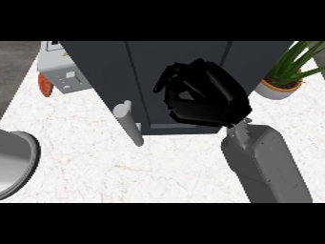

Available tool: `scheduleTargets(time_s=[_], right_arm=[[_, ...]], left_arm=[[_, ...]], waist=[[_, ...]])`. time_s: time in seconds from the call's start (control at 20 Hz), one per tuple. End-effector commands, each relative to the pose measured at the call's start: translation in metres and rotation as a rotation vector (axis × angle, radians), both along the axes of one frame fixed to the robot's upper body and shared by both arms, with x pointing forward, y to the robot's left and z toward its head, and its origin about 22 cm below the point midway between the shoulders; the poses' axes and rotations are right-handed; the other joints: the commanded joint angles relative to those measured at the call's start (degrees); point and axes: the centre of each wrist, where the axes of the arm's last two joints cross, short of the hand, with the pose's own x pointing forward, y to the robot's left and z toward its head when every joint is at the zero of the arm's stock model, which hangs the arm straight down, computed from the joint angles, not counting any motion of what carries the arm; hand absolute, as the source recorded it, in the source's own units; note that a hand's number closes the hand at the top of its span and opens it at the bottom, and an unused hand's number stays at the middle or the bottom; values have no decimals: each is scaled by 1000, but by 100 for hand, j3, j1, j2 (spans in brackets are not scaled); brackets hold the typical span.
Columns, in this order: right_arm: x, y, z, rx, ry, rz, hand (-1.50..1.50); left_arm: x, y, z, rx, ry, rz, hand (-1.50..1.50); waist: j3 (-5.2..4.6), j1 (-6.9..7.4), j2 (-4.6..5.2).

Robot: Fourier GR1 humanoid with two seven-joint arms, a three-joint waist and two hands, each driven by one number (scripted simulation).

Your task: Pick up the bottled water, place it into the cabinet and close the cabinet

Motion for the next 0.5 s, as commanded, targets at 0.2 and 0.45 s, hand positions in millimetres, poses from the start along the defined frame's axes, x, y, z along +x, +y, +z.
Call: scheduleTargets(time_s=[0.2, 0.45], right_arm=[[56, -12, 2, -5, -30, 40, 150], [64, 5, -3, -51, -37, 70, 150]], left_arm=[[-22, 6, 12, 7, 3, 9, -150], [-20, -6, 7, 3, 3, -21, -150]], waist=[[3, 27, -9], [1, 8, -6]])
